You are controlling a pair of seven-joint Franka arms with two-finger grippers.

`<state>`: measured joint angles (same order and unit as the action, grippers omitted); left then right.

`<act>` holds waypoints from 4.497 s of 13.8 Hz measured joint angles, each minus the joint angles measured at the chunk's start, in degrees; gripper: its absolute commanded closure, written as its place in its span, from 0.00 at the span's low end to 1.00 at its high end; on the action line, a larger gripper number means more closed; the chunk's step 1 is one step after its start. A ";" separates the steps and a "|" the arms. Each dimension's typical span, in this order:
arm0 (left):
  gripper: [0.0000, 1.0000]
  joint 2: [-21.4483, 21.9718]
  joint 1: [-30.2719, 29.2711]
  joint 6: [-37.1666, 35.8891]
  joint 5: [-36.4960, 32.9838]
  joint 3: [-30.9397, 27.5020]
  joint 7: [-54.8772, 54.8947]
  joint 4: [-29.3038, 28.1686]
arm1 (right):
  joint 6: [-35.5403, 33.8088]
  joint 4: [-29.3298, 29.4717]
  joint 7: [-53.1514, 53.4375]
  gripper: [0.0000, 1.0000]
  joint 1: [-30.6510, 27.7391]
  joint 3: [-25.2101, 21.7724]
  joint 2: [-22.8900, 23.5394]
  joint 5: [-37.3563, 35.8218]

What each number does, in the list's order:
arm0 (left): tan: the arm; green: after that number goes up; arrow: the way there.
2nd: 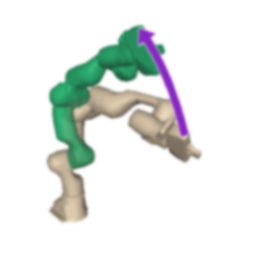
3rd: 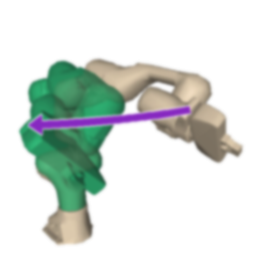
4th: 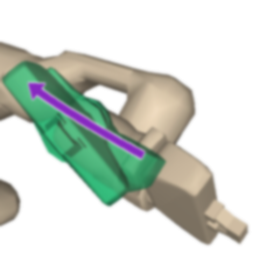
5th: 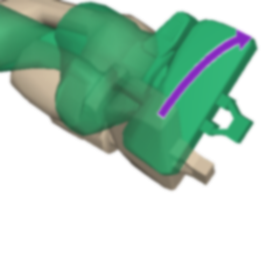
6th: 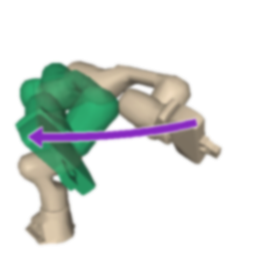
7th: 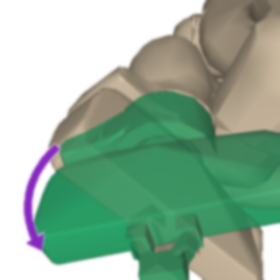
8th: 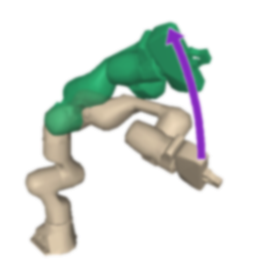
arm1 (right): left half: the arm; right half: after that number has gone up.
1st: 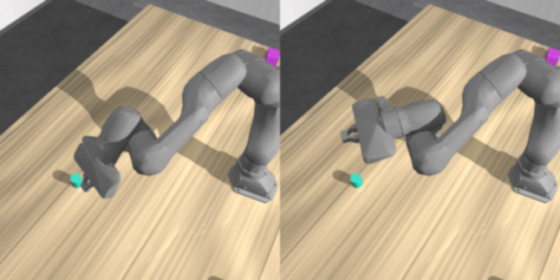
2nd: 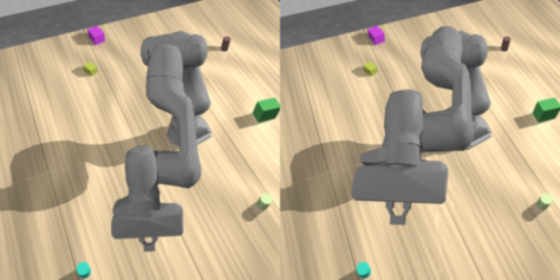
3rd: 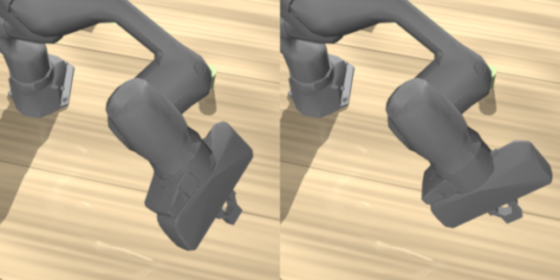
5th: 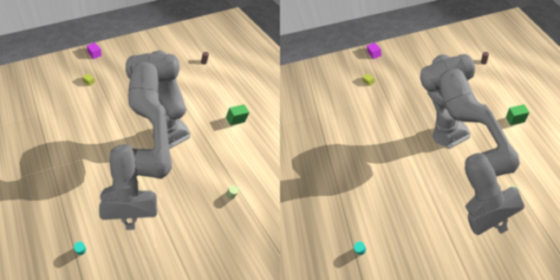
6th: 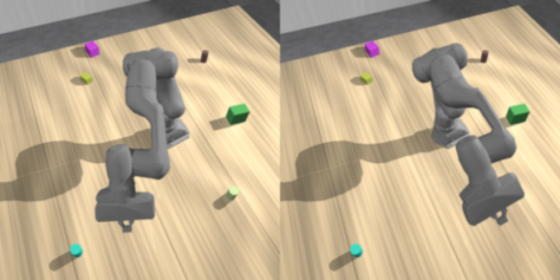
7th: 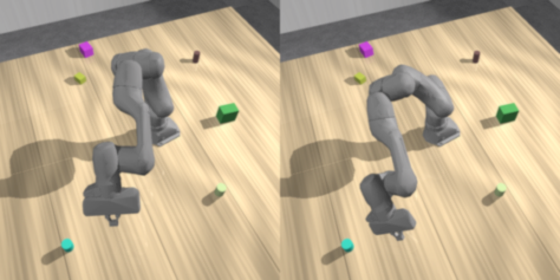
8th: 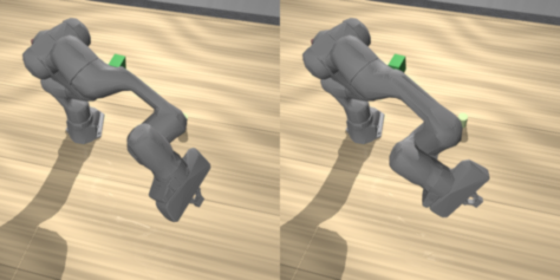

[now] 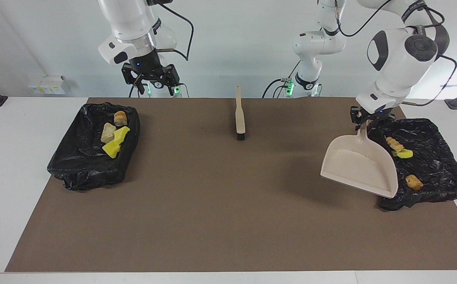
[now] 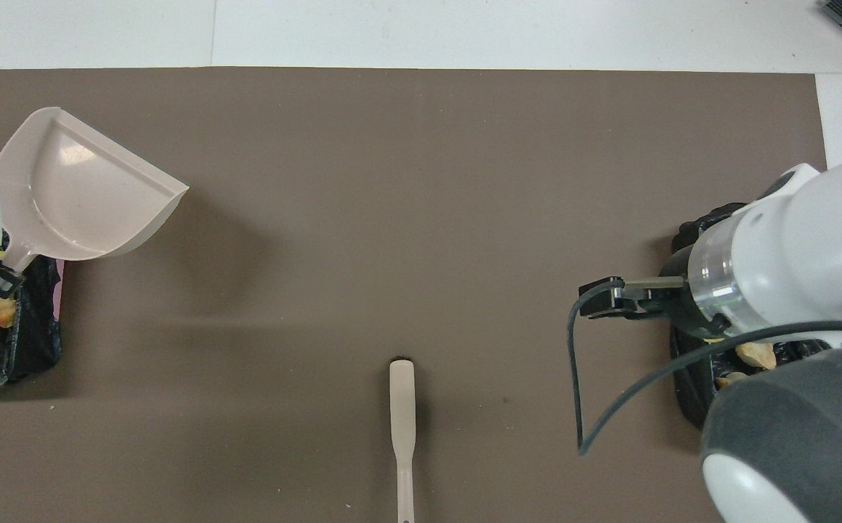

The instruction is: Sweep and dump trash in bin

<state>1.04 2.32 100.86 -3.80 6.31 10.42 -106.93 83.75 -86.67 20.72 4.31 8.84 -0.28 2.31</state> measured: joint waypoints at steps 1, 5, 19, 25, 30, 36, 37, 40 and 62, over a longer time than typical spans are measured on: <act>1.00 -0.33 2.10 0.07 0.72 0.06 -4.06 0.00 | -0.02 0.25 0.00 0.00 -0.08 0.00 -0.02 -0.36; 1.00 -1.63 9.31 1.27 2.35 0.15 -15.56 0.07 | 0.04 0.80 0.00 0.00 -2.39 -0.03 -0.01 -1.27; 1.00 -19.75 24.44 7.97 5.93 0.11 -31.10 11.80 | -0.18 1.77 -7.05 0.00 -7.04 -3.58 -2.11 -1.25; 1.00 -21.75 25.92 11.21 6.02 0.08 -36.64 11.80 | -1.13 1.77 -7.05 0.00 -3.72 -5.85 -2.12 -1.26; 0.00 -26.04 26.95 16.85 6.03 0.11 -37.46 11.74 | -1.28 1.77 -7.05 0.00 -2.53 -7.49 -2.13 -1.26; 0.00 -24.65 25.24 16.97 6.00 -1.81 -38.09 12.64 | -3.75 1.77 -7.05 0.00 -2.40 -7.66 -2.21 -1.25; 0.00 -24.03 23.50 16.98 5.98 -1.99 -37.89 12.90 | -3.83 1.77 -7.05 0.00 -2.39 -7.58 -2.22 -1.25; 0.00 -22.47 18.09 16.95 5.97 -2.10 -33.83 13.11 | -3.81 1.78 -9.22 0.00 -2.36 -7.47 -2.24 -1.26; 0.00 -4.60 -1.26 -7.24 4.06 -2.29 -4.74 15.03 | -3.81 1.79 -10.62 0.00 -2.46 -7.94 -2.39 -1.26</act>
<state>-3.55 1.06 93.62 0.26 4.02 5.67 -91.89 79.94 -84.88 10.10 1.85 0.90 -2.67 1.05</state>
